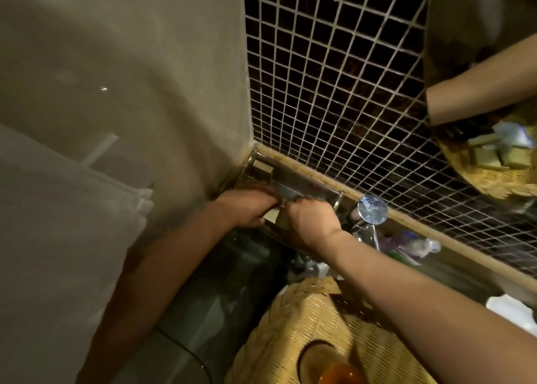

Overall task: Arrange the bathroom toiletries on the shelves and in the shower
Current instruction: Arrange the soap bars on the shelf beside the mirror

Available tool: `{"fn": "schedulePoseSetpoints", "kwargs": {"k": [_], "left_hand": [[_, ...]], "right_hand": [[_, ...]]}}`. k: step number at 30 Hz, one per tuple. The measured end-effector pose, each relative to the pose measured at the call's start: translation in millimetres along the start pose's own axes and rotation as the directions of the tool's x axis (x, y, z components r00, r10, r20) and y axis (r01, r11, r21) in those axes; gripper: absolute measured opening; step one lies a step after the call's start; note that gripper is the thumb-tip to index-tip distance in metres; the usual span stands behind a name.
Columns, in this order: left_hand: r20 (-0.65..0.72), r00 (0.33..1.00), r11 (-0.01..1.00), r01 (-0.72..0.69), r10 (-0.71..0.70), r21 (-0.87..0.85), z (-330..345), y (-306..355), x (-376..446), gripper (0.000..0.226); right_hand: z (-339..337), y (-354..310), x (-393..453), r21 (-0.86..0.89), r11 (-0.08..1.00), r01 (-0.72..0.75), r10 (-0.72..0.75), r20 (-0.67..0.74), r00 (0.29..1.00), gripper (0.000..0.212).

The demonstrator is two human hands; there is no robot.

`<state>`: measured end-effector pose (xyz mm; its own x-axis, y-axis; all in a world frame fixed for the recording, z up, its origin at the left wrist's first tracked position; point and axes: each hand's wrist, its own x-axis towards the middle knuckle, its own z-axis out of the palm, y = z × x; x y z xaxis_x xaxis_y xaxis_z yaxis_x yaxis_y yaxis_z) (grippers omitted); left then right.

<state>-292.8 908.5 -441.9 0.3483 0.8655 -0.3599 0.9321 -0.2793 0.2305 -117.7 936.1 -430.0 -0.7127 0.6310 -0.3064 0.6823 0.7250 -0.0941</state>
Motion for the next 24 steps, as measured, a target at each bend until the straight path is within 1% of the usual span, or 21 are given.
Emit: {"fn": "schedulePoseSetpoints", "kwargs": {"k": [3,7,12,14,17,21,24], "left_hand": [[0.022,0.999,1.0,0.027,-0.028,0.015,-3,1,1,0.051],[0.044,0.998,0.999,0.044,-0.044,0.008,-2,-1,0,0.054],[0.05,0.996,0.997,0.072,-0.072,0.012,-4,-3,0,0.057],[0.05,0.996,0.998,0.066,-0.067,0.017,-4,-2,-2,0.049],[0.048,0.997,0.997,0.064,-0.065,0.033,-5,-2,-5,0.03],[0.091,0.991,0.994,0.099,-0.102,0.038,-5,0,-9,0.028],[0.089,0.991,0.994,0.098,-0.103,0.051,-6,6,-9,0.031]], "right_hand": [[-1,2,-2,0.011,1.0,0.01,-0.01,-0.014,1.0,0.023],[2,3,-6,0.02,0.999,0.026,-0.026,-0.017,1.0,0.027],[3,4,-4,-0.038,0.999,0.029,-0.029,0.017,0.999,0.026],[5,4,-5,-0.054,0.998,0.032,-0.031,0.026,0.999,0.026],[8,3,-6,-0.047,0.999,0.023,-0.021,0.038,0.999,0.027],[9,0,-9,0.004,1.0,0.012,-0.012,0.055,0.998,0.03],[5,-5,-13,0.035,0.999,0.016,-0.019,0.075,0.997,0.031]]}}
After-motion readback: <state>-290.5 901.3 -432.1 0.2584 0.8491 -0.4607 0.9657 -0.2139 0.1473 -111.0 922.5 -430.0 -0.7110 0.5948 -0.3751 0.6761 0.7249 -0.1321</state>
